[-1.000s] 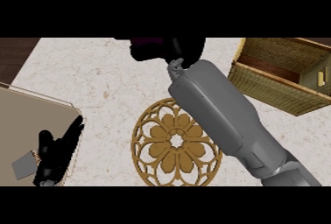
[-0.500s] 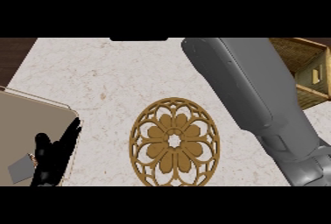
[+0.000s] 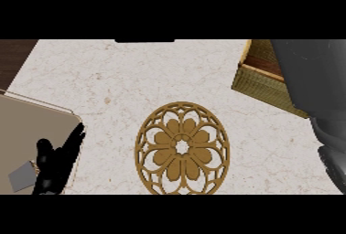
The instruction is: Pick the eggplant from the placemat and place it in the basket
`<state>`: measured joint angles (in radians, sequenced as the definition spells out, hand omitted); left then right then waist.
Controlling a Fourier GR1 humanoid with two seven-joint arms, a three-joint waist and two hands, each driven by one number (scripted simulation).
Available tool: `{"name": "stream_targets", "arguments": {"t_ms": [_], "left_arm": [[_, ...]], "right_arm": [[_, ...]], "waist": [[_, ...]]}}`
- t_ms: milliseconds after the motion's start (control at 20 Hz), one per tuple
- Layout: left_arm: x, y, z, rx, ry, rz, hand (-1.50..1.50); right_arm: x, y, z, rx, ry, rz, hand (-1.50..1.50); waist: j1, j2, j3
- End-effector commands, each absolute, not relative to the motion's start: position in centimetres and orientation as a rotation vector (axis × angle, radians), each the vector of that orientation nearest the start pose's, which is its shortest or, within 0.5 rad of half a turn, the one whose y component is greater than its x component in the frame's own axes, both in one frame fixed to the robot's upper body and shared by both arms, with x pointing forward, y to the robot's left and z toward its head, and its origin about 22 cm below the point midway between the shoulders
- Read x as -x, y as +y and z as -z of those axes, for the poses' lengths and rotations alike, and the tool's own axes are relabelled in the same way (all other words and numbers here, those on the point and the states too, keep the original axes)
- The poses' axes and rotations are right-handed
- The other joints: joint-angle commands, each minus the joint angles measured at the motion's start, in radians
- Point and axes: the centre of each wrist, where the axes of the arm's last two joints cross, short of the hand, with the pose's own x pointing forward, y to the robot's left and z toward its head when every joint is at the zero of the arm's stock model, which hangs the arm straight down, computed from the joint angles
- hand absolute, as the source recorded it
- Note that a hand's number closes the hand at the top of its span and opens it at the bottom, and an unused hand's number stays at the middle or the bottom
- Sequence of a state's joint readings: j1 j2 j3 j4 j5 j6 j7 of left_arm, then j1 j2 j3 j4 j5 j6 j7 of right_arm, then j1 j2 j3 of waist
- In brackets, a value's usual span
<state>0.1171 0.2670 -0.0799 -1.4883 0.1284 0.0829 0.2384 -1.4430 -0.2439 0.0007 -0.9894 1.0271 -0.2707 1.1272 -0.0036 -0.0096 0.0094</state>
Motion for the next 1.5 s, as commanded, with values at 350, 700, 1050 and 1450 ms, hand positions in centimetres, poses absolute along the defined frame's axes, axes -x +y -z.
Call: {"name": "stream_targets", "arguments": {"t_ms": [350, 700, 1050, 1450], "left_arm": [[-19.1, 29.0, 5.8, -0.165, -1.016, 0.044, 0.0], [-19.3, 28.3, 4.4, -0.138, -1.01, 0.045, 0.0], [-19.9, 30.2, 4.8, -0.139, -1.023, 0.032, 0.0], [-17.8, 28.5, 6.3, -0.143, -1.006, 0.031, 0.0]], "right_arm": [[-42.6, -17.5, -35.1, 1.272, -1.279, 0.076, 1.5], [-44.0, -21.2, -33.6, 1.233, -1.278, 0.138, 1.5], [-44.1, -25.8, -30.4, 1.085, -1.336, 0.31, 1.5], [-44.4, -27.2, -24.9, 1.075, -1.332, 0.316, 1.5]], "waist": [[0.005, 0.011, -0.01], [0.019, 0.013, -0.009], [0.011, 0.014, -0.009], [0.016, 0.013, -0.009]]}}
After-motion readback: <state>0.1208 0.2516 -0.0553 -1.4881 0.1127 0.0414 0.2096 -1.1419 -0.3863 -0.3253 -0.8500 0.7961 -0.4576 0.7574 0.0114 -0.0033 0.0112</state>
